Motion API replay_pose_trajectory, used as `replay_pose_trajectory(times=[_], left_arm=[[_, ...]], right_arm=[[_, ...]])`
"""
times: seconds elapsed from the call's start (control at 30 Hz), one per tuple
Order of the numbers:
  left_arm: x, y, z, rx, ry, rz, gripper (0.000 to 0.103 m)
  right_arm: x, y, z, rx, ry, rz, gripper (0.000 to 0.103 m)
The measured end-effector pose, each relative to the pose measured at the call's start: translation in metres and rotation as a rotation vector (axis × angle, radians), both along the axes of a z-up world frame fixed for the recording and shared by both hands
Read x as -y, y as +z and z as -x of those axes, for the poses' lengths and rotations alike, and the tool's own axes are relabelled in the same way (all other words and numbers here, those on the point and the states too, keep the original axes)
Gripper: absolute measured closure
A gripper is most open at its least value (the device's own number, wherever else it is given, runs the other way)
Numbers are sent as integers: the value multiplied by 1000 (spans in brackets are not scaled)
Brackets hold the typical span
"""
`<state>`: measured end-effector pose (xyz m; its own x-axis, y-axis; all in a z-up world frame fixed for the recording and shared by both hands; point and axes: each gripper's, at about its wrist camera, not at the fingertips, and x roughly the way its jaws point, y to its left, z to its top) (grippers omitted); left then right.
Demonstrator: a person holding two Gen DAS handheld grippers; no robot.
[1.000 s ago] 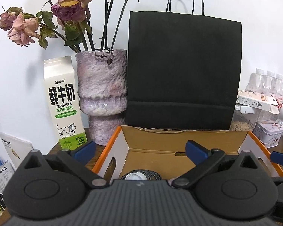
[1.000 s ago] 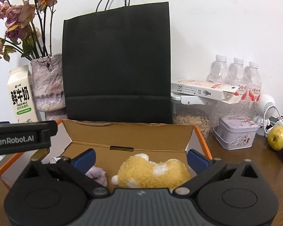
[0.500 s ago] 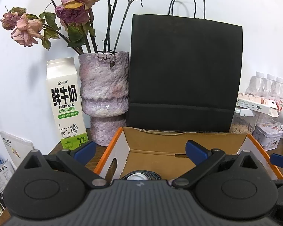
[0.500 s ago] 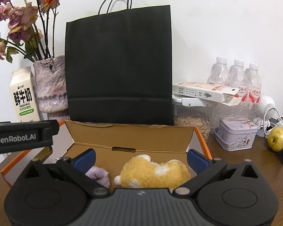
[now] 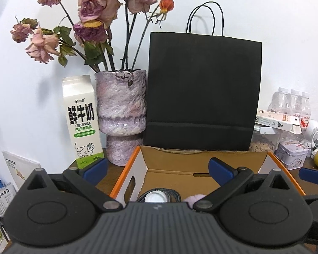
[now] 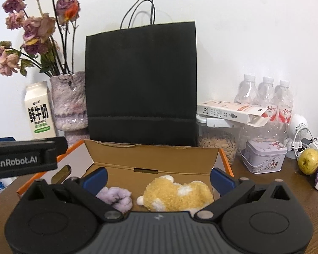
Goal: Organize objects
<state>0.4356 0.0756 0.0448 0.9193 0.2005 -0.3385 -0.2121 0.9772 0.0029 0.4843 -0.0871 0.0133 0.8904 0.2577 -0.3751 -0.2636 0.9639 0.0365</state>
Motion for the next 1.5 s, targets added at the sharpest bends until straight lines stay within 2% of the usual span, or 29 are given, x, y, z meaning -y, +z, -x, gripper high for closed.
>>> replay_pose_trajectory(times=[0.5, 0.73, 1.0, 1.5], left_arm=[[3, -3, 67, 6, 18, 6, 0], [6, -11, 101, 13, 49, -1, 0], [15, -28, 137, 17, 25, -9, 0], [18, -63, 206, -32, 36, 56, 0]], right_arm=[[7, 0, 74, 91, 62, 60, 0], [19, -7, 112, 123, 90, 49, 0], [31, -22, 150, 108, 116, 46, 0], [41, -45, 213, 91, 178, 80, 0]])
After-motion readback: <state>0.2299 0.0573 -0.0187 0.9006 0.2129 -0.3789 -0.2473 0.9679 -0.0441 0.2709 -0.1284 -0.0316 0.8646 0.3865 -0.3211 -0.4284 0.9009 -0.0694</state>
